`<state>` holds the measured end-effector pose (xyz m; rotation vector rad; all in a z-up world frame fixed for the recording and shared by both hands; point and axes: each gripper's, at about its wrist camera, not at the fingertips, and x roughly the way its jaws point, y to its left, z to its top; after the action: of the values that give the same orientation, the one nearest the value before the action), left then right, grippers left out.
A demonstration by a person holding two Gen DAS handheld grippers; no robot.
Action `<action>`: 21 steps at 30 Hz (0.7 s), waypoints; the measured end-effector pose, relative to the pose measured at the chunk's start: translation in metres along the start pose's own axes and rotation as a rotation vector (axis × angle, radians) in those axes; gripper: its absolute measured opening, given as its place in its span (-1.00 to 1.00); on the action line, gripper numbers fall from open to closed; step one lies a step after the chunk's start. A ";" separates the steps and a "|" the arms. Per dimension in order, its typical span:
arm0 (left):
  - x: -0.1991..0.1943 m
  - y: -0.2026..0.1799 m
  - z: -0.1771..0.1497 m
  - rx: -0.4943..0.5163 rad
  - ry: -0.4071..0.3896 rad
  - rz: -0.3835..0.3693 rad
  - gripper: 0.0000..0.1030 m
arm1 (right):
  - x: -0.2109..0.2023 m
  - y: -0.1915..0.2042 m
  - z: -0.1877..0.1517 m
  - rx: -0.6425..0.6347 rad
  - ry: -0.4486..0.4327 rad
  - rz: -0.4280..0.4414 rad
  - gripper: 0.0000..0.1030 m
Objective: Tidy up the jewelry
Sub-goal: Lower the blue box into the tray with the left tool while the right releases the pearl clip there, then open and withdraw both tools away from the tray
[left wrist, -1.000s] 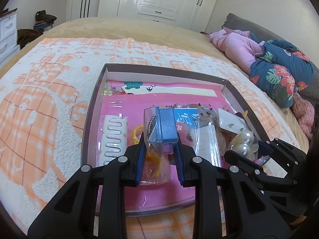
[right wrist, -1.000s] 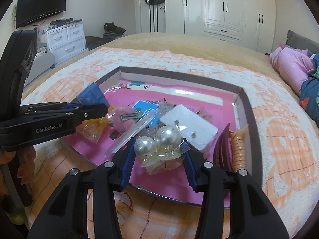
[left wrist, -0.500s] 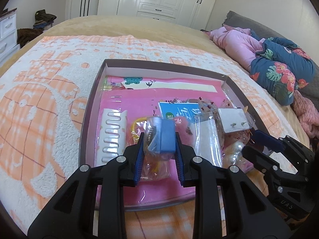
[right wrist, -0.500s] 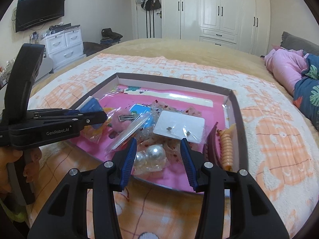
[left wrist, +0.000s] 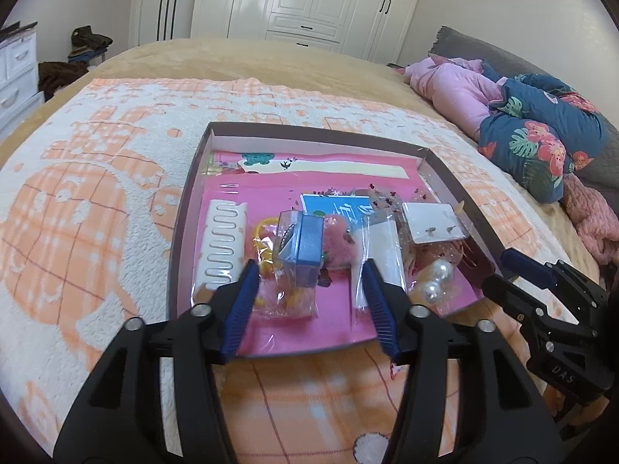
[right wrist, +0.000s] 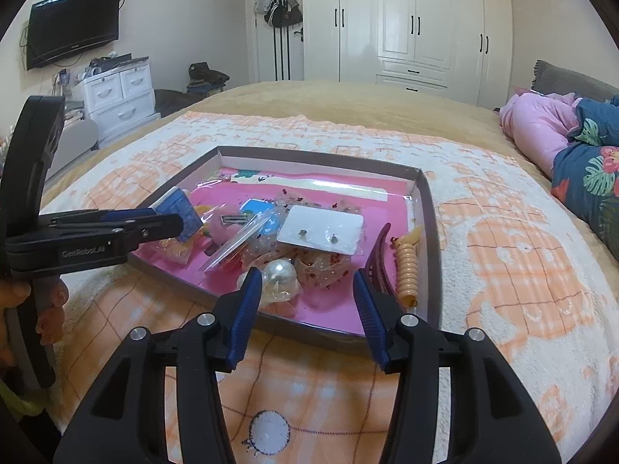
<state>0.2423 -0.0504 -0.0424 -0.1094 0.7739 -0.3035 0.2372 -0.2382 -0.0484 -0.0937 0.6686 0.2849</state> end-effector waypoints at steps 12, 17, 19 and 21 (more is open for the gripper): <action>-0.033 -0.001 -0.005 -0.007 -0.055 0.017 0.57 | -0.027 -0.003 0.001 0.018 -0.060 -0.020 0.62; -0.047 -0.004 -0.007 -0.002 -0.079 0.022 0.78 | -0.036 -0.007 0.003 0.057 -0.080 -0.013 0.85; -0.053 -0.006 -0.010 0.001 -0.089 0.024 0.78 | -0.040 -0.008 0.003 0.063 -0.086 -0.012 0.87; -0.059 -0.007 -0.012 0.001 -0.097 0.030 0.78 | -0.045 -0.008 0.003 0.066 -0.099 -0.017 0.87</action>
<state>0.1922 -0.0386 -0.0102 -0.1104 0.6783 -0.2687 0.2083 -0.2554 -0.0180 -0.0217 0.5780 0.2492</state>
